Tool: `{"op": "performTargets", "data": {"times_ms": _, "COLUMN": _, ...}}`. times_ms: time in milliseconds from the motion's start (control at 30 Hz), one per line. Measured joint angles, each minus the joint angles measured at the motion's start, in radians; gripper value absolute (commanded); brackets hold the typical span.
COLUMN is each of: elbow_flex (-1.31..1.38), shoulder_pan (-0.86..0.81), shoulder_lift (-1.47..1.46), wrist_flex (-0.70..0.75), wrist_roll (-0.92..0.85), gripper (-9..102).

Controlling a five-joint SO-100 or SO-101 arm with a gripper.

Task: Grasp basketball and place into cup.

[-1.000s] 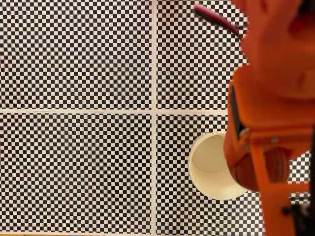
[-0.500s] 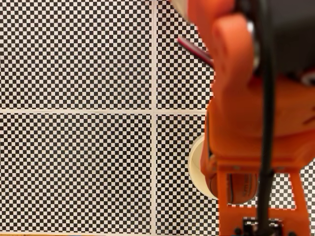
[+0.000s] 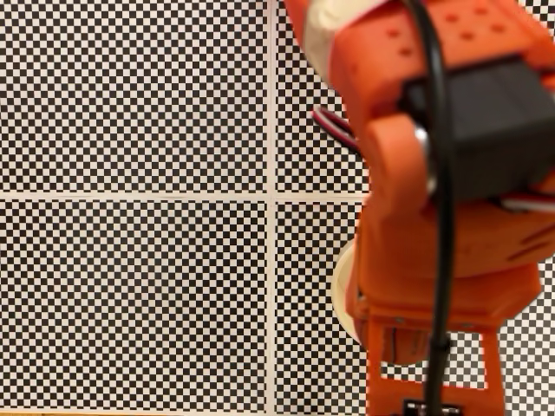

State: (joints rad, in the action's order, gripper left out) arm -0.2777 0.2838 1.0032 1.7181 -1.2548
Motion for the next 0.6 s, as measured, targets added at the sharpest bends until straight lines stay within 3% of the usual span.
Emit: {"op": "performTargets", "data": {"times_ms": 600, "elbow_flex": -0.044, "shoulder_pan": 0.025, "shoulder_lift": 0.000, "wrist_flex": 0.000, "wrist_roll": 0.021, "gripper": 15}}
